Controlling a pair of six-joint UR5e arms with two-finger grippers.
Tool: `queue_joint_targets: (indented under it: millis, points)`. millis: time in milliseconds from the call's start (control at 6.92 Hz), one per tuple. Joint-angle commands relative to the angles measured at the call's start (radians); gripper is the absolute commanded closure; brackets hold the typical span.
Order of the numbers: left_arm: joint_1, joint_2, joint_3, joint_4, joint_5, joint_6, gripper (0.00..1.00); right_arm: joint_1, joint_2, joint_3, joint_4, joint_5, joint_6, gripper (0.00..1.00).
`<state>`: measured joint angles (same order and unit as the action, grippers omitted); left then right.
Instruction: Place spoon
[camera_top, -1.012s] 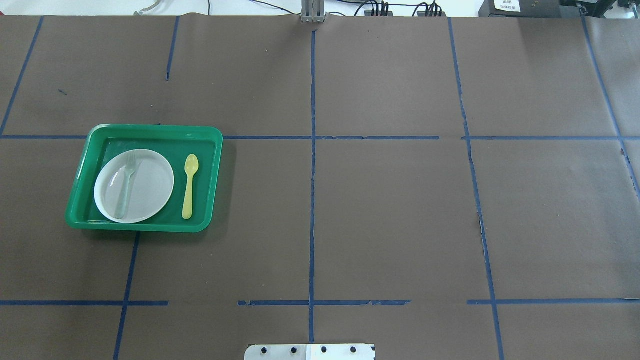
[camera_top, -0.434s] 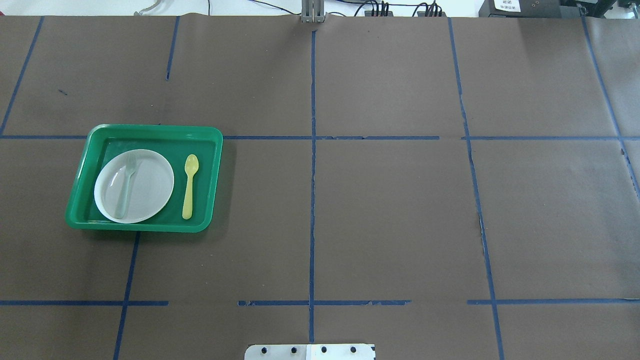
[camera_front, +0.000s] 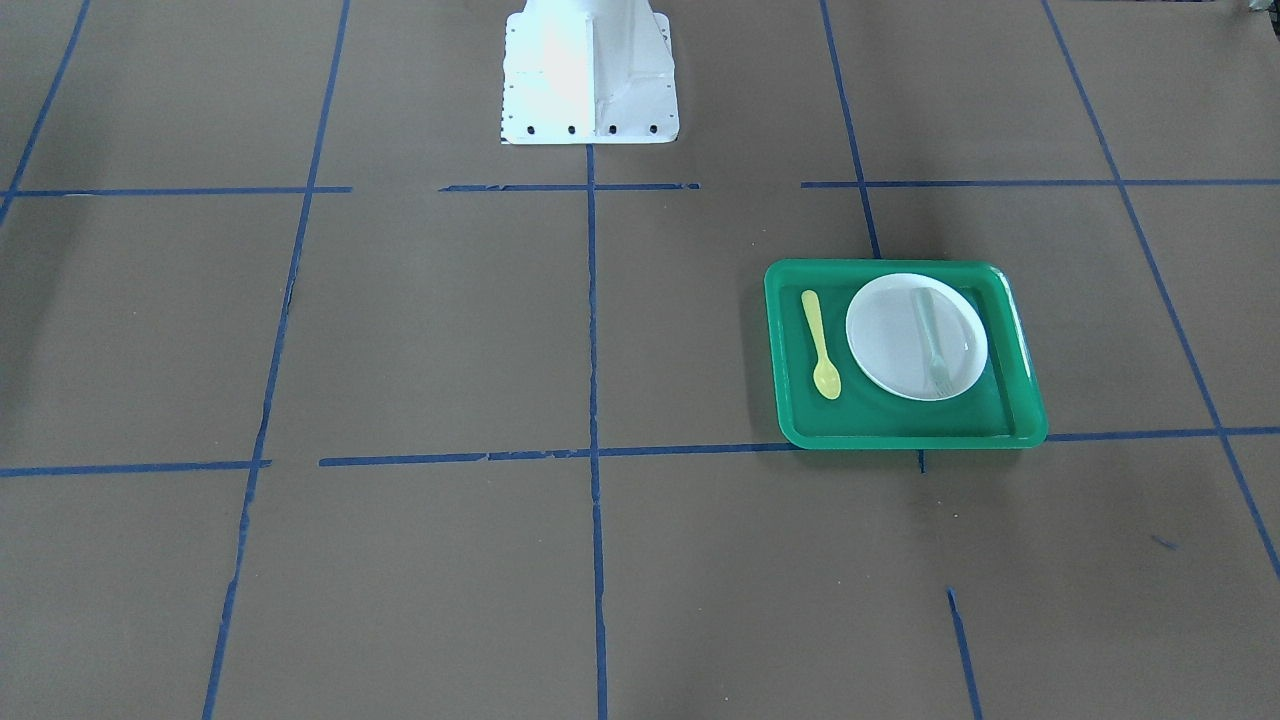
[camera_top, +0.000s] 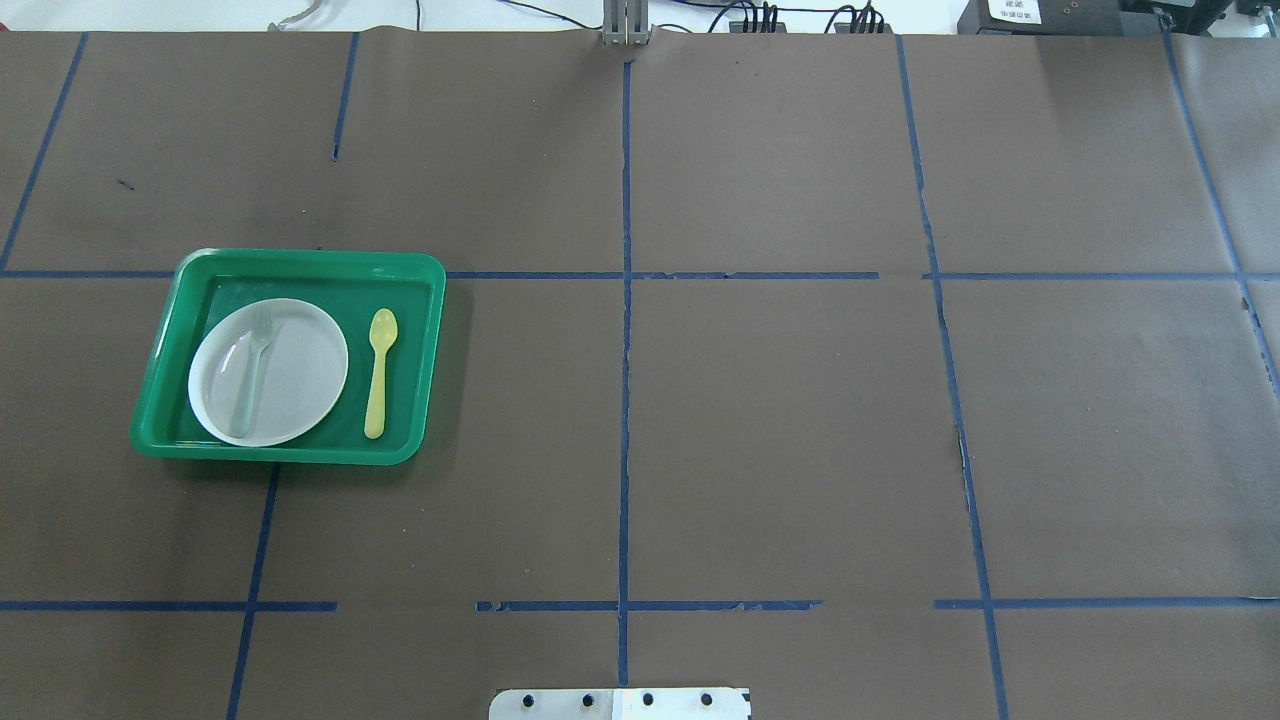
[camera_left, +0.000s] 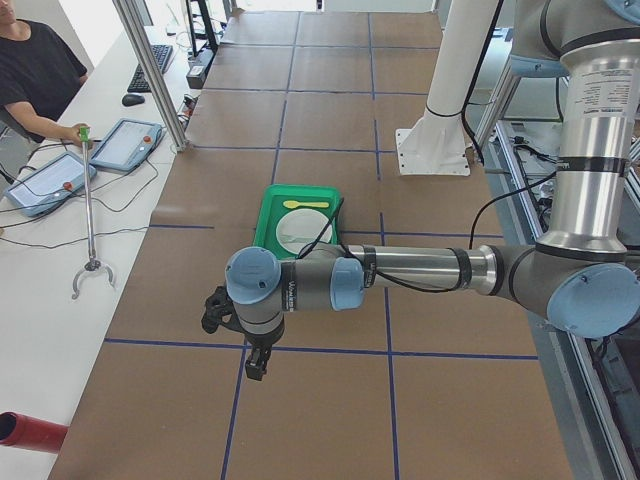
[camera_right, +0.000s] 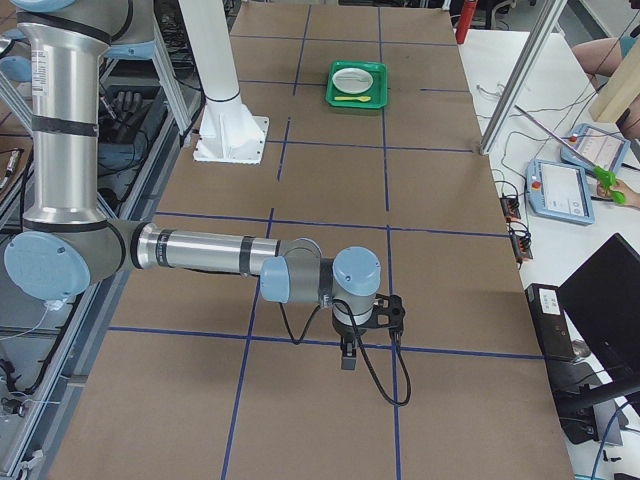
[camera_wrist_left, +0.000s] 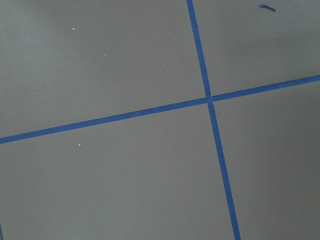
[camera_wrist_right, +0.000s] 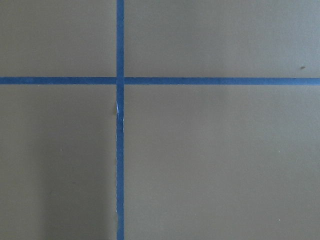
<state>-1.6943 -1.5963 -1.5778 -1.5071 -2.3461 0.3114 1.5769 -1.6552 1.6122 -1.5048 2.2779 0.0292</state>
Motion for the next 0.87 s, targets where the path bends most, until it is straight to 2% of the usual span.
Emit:
queue_joint_targets:
  millis: [0,723]
  points:
    - [-0.001,-0.004,0.001,-0.002,0.001,0.0,0.0,0.0,0.0,0.0,0.0,0.0,0.0,0.0]
    - [-0.001,-0.011,-0.001,-0.002,0.005,0.0,0.0,0.0,0.0,0.0,0.0,0.0,0.0,0.0]
